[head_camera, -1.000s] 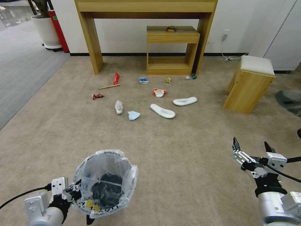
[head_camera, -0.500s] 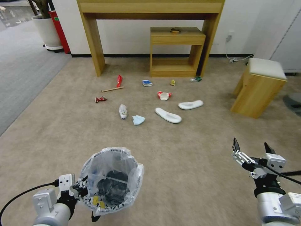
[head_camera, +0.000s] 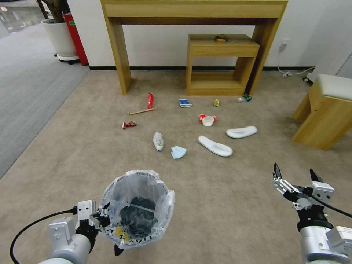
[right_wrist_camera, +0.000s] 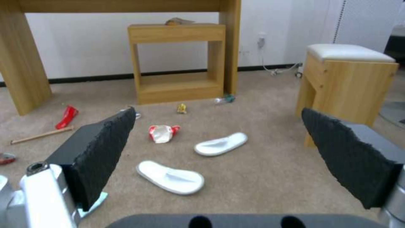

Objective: Pick up the trash bin and place the garbage on the floor into it.

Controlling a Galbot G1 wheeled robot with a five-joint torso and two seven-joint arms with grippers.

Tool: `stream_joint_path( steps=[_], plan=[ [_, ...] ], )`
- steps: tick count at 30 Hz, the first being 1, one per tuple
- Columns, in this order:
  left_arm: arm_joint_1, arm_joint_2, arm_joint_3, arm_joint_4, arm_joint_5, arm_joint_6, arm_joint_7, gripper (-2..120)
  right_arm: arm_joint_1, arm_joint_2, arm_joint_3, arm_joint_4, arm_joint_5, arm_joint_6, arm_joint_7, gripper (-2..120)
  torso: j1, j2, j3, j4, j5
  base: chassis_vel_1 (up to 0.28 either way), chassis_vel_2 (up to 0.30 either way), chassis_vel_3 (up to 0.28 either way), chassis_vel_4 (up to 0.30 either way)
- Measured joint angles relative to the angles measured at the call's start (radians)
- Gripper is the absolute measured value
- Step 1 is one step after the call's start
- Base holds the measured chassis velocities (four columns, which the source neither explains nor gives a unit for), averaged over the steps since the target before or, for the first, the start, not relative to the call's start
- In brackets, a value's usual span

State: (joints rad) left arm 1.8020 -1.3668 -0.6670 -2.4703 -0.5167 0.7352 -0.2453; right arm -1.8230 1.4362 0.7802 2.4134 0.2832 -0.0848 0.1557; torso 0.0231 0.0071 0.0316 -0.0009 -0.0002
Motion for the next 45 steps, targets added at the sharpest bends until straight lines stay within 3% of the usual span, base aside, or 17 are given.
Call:
stream_joint_path(
  steps=[20,32,45],
  plan=[
    [-0.001,-0.007,-0.001,0.013,0.001,0.000,0.000,0,0.002,-0.001,-0.011,-0.014,-0.008,0.003,-0.002,100,0.000,0.000,0.000,0.0002,0.0000,-0.081,0.290,0.085,-0.288],
    [-0.014,-0.013,0.021,0.026,-0.013,0.000,-0.034,0,0.003,-0.001,-0.011,-0.026,-0.011,0.005,-0.003,100,0.000,0.000,0.000,0.0000,-0.0002,-0.090,0.239,0.077,-0.243],
    [-0.008,-0.013,-0.011,0.054,-0.018,0.000,-0.030,0,0.000,0.000,-0.012,-0.045,-0.033,0.014,-0.011,100,0.000,0.000,0.000,0.0001,-0.0001,-0.080,0.240,0.080,-0.246]
  ],
)
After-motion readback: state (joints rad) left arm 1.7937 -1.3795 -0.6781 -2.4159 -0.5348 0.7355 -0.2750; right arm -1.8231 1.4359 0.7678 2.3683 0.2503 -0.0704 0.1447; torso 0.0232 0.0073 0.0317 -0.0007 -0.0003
